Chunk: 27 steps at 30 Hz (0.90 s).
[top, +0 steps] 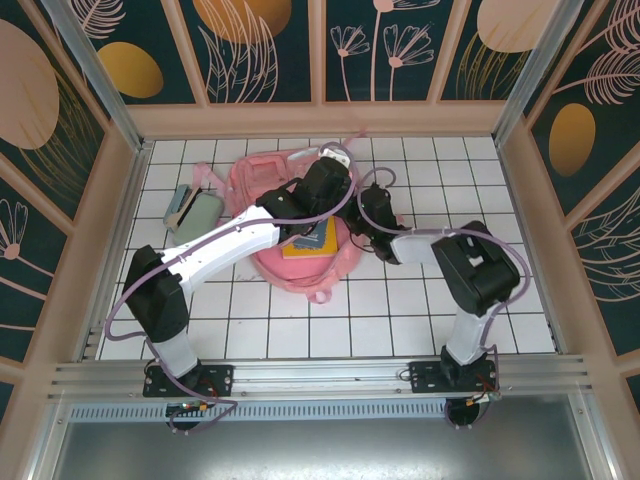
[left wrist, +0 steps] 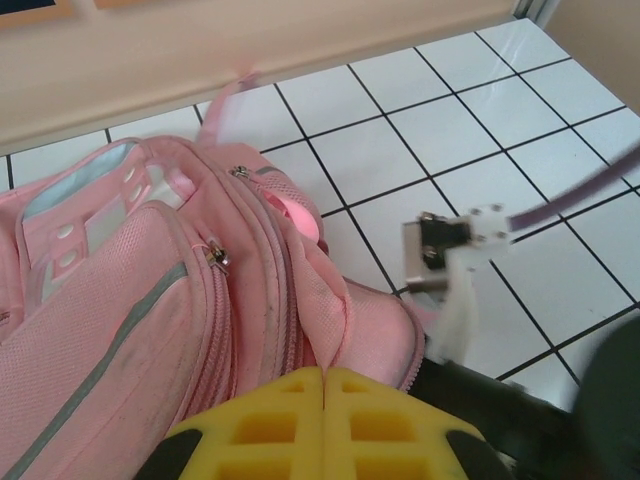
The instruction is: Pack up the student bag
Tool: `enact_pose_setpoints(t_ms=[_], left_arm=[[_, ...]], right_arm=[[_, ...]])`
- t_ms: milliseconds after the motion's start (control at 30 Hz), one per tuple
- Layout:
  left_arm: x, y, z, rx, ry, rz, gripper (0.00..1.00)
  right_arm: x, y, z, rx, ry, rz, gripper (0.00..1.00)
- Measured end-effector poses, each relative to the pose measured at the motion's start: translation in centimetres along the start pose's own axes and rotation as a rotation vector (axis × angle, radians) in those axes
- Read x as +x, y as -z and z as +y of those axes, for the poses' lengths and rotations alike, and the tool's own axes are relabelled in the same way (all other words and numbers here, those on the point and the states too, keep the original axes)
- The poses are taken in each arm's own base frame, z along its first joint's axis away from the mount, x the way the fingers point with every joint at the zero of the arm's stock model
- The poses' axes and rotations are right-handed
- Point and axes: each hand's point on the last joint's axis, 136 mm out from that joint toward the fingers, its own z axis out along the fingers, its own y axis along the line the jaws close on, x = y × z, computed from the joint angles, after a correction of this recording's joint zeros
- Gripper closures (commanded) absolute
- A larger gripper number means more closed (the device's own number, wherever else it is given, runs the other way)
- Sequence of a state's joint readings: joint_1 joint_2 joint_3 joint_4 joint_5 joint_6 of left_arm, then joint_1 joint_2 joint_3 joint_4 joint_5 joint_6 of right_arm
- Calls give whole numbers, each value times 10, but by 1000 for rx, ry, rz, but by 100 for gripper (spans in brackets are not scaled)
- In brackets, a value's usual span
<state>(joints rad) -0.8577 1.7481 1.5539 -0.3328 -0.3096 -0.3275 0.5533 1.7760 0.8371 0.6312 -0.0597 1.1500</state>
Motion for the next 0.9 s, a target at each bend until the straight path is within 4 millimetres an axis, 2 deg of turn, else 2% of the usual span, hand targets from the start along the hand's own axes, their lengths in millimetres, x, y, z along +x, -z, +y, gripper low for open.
enact_pose_setpoints(t_ms=[133, 233, 333, 400, 433, 500, 533, 633, 700, 767, 900], left_arm=[[0, 0, 0, 1, 10, -5, 100], [1, 2, 1, -1, 18, -8, 78], [-4, 5, 3, -3, 45, -34, 70], [-7, 11, 6, -8, 58, -53, 51], [-9, 15, 8, -14, 67, -62, 46], [-12, 22, 12, -26, 89, -80, 44], [-14, 27, 16, -36, 95, -91, 39], [-16, 39, 28, -66, 113, -116, 38], [-16, 49, 41, -98, 130, -133, 33], [-13, 56, 64, -144, 163, -145, 33], [2, 61, 127, -256, 258, -137, 33]], right_arm=[[7, 38, 7, -44, 59, 25, 40], [13, 65, 3, -58, 105, 35, 39], [18, 89, -6, -59, 156, 34, 35], [21, 104, -14, -53, 191, 36, 35], [22, 110, -17, -52, 208, 35, 35], [24, 119, -19, -60, 239, 33, 35], [24, 123, -18, -67, 256, 30, 35], [26, 130, -15, -93, 293, 33, 35], [27, 132, -12, -103, 315, 34, 34], [29, 134, -9, -114, 337, 38, 34], [42, 135, -5, -139, 383, 77, 34]])
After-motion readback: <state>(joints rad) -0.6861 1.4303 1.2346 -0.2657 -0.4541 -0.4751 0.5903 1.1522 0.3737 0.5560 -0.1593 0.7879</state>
